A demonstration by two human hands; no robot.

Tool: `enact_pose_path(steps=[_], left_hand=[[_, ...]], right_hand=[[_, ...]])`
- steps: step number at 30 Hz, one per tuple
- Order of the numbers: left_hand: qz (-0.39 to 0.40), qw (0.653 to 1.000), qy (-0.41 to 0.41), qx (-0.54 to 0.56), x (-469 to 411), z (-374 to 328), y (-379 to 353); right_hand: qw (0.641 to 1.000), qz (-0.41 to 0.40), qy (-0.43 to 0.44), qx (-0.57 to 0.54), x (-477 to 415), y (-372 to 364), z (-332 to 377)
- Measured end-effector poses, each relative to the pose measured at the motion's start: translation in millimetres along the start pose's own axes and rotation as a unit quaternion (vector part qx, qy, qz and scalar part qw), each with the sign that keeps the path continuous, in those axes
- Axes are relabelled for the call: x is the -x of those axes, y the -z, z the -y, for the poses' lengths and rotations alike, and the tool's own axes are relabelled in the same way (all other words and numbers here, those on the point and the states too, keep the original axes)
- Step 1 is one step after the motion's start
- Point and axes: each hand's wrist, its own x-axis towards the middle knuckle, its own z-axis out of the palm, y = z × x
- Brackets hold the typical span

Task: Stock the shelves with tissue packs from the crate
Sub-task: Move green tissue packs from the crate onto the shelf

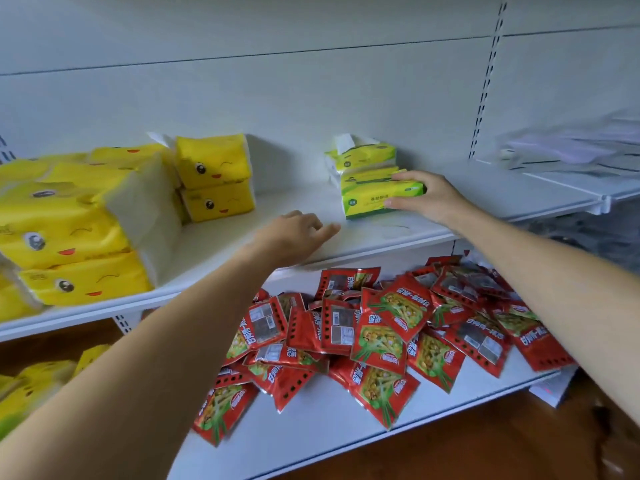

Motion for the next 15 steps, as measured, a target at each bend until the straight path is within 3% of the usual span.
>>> enact_pose_path(steps=[7, 15], left_hand=[[-0.005, 0.997, -0.017, -0.078, -19, 1, 9], [0.001, 0.998, -0.001, -0.068, -33, 11, 16]], right_hand=[[0.993, -0.059, 0.050, -0.085, -55, 7, 40], [0.994, -0.056, 0.031, 0.092, -120, -11, 31]])
